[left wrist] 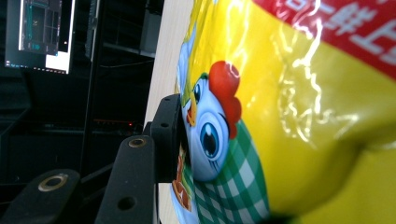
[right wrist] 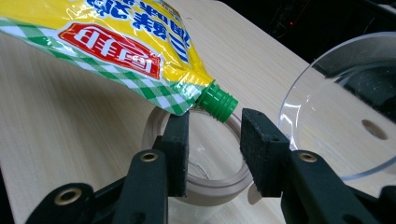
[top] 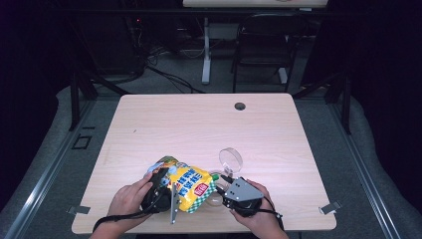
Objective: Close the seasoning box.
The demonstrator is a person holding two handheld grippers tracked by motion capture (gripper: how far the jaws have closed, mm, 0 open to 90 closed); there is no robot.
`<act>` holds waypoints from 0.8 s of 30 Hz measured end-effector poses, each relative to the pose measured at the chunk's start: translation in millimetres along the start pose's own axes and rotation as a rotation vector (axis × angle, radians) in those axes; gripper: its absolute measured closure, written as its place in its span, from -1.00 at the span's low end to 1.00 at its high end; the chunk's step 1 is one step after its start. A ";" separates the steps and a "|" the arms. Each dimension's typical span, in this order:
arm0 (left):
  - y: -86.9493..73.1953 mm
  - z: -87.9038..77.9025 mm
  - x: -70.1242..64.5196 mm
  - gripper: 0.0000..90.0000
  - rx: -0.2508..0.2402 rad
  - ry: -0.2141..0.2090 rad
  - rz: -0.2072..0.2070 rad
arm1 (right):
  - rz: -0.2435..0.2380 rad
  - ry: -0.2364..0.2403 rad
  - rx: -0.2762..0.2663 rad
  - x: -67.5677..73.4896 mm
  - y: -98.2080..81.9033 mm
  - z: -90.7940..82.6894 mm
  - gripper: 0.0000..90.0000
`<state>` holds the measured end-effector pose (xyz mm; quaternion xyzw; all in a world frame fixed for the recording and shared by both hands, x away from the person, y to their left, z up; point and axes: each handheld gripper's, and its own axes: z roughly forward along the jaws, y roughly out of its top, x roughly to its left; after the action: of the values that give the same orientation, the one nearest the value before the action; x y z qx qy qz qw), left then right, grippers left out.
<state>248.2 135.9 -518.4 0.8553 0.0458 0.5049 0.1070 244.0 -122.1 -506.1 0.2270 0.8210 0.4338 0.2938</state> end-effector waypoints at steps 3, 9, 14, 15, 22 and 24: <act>0.9 0.3 0.0 0.33 -0.006 -0.008 -0.005 | -0.019 -0.009 0.004 0.9 0.3 0.9 0.39; 2.1 0.1 0.4 0.33 -0.003 -0.010 0.002 | -0.047 -0.020 -0.010 2.3 0.3 2.9 0.31; 3.2 0.9 -0.2 0.33 -0.010 -0.021 0.004 | -0.066 -0.022 -0.006 3.9 0.7 4.4 0.30; 3.5 0.9 -0.3 0.33 -0.009 -0.020 0.006 | -0.069 -0.022 -0.006 4.2 0.7 4.9 0.30; 4.5 0.9 0.1 0.33 0.001 -0.031 0.011 | -0.093 -0.024 0.001 5.3 1.0 7.4 0.29; 4.2 0.9 0.9 0.33 0.002 -0.032 0.014 | -0.094 -0.022 -0.002 5.5 1.1 8.1 0.29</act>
<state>249.3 131.8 -517.0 0.8637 0.0385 0.4918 0.1031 245.6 -113.4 -510.3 0.1926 0.8269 0.4181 0.3230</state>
